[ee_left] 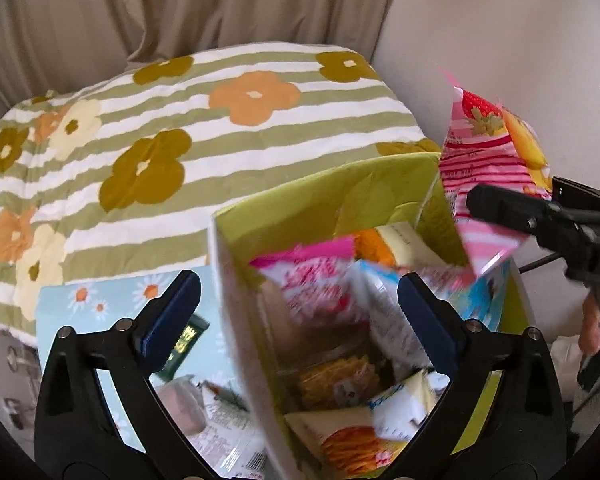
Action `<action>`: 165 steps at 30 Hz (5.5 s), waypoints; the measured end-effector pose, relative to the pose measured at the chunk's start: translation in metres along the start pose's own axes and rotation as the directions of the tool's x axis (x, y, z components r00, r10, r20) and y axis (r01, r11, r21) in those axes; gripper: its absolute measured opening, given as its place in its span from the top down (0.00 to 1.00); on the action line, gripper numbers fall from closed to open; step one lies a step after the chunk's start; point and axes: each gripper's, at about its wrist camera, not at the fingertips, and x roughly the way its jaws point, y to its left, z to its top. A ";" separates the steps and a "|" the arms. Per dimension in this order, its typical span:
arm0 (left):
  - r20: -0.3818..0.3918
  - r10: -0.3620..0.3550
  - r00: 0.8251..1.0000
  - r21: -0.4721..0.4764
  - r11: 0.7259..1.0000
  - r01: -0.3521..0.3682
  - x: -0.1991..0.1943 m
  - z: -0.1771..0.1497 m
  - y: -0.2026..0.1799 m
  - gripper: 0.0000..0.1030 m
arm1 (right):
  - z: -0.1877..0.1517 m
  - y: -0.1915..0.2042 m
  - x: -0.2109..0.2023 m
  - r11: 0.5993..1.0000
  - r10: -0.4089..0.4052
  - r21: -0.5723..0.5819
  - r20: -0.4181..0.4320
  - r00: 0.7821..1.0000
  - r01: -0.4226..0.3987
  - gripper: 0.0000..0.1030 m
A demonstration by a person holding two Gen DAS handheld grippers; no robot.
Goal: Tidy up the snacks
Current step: 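Drop the pink candy bag into the box with the left tool while the right drops the marshmallows, then grasp the gold foil bag with the left tool while the right tool moves toward the white MPM bag, then grasp the white MPM chip bag with the right tool, then drop the gold bag into the box with the left tool while the right tool drops the MPM bag in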
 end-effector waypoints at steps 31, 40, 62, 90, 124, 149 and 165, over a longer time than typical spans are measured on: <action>0.056 0.087 0.995 -0.193 0.978 -0.075 -0.086 -0.093 0.057 0.04 | -0.028 0.039 -0.031 0.990 -0.056 -0.125 0.076 0.996 0.066 0.01; 0.080 0.206 0.975 -0.248 0.952 -0.181 -0.148 -0.129 0.092 0.04 | -0.045 0.067 -0.063 0.988 0.004 -0.155 0.123 0.992 0.015 0.01; 0.038 -0.019 0.999 0.119 0.993 0.014 -0.169 -0.209 0.178 0.04 | -0.129 0.222 -0.043 0.994 -0.100 0.057 0.167 0.981 0.091 0.01; -0.218 -0.183 0.959 0.571 0.773 0.277 -0.009 -0.310 0.083 0.27 | -0.218 0.219 0.001 0.961 -0.183 0.233 0.129 0.975 0.150 0.01; -0.162 -0.106 0.981 0.330 0.931 0.155 -0.028 -0.299 0.204 0.45 | -0.181 0.224 0.113 0.771 -0.373 0.568 0.035 0.927 0.289 0.01; -0.134 -0.103 0.986 0.197 0.972 0.128 -0.025 -0.284 0.251 0.47 | -0.185 0.216 0.129 0.797 -0.351 0.528 0.011 0.936 0.292 0.30; -0.029 -0.060 0.998 0.081 0.995 0.062 -0.077 -0.253 0.263 0.48 | -0.168 0.246 0.075 0.865 -0.300 0.458 0.147 0.943 0.204 0.34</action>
